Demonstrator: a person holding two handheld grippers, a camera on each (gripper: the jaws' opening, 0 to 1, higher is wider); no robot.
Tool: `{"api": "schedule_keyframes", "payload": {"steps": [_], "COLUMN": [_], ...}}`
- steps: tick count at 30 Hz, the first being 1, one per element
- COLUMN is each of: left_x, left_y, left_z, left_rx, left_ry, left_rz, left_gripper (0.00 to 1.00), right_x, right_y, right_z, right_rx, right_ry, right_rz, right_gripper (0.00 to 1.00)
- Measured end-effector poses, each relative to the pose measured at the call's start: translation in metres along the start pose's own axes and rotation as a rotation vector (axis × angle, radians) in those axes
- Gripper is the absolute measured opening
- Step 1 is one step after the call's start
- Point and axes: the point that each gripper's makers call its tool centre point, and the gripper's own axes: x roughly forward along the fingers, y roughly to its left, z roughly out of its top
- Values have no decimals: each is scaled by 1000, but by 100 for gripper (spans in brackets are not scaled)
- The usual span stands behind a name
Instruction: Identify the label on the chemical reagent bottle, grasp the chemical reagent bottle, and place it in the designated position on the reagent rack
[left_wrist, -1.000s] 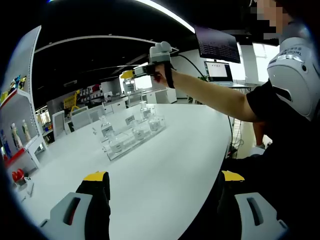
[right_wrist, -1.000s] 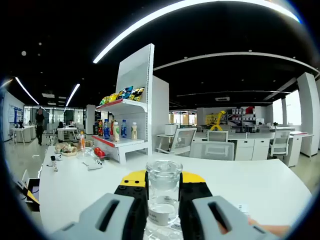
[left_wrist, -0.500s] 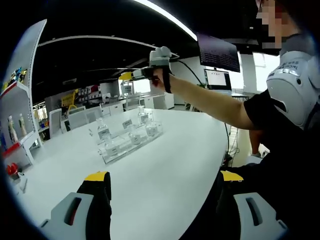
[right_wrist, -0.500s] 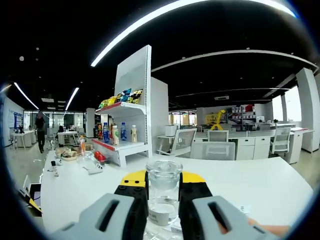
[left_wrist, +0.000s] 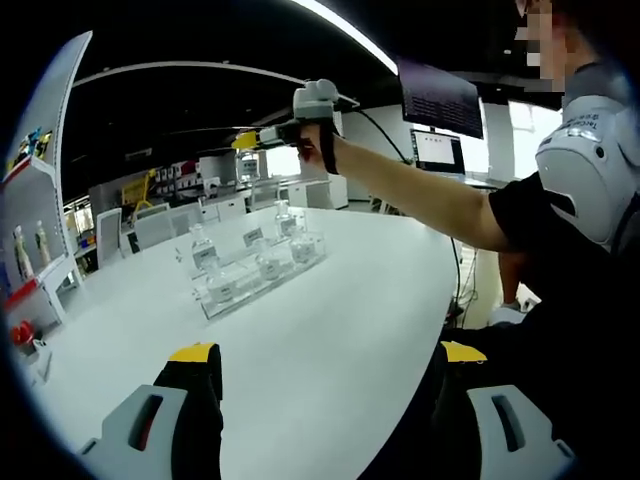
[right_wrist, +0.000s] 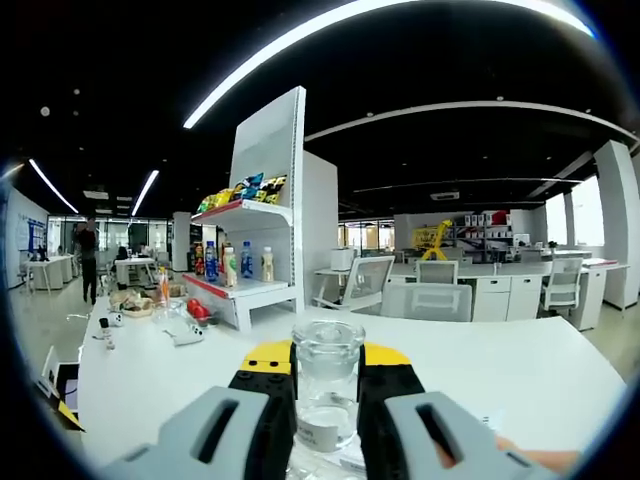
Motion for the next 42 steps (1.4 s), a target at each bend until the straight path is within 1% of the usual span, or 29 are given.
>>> {"api": "schedule_keyframes", "payload": {"steps": [5,9,13,19,22,28,35,42], "left_x": [1,0,-2,-2,-3,-5,-5,-6], "left_y": [1,-3,0,4,6,10,11,13], "left_z": [-3,-3,-5,-10,-10,-12,-17,-18], "left_rx": [17,21,19,14,12,8,2,1], "left_ry": [21,21,22,31,28,24,29,28], "left_rz": [28,26,35,36,36,42,42,42], "left_gripper": [87,87,87,87,87,87,87,87], "right_x": [8,15,23,32,36,41,47,50], "right_y": [1,4,3,-8,-14,-20,-26,-34], "right_z": [-4,-10,-16,-24,-30,-40,-52,-68], "right_rx": [15,16,4,3,3,-6,-37,-41], "right_ry": [-2,8,26,40,52,65,76,90], "right_rz": [16,30,29,10,-4,-16,-30,-46], "right_gripper": [19,19,19,19,19,19,19,19]}}
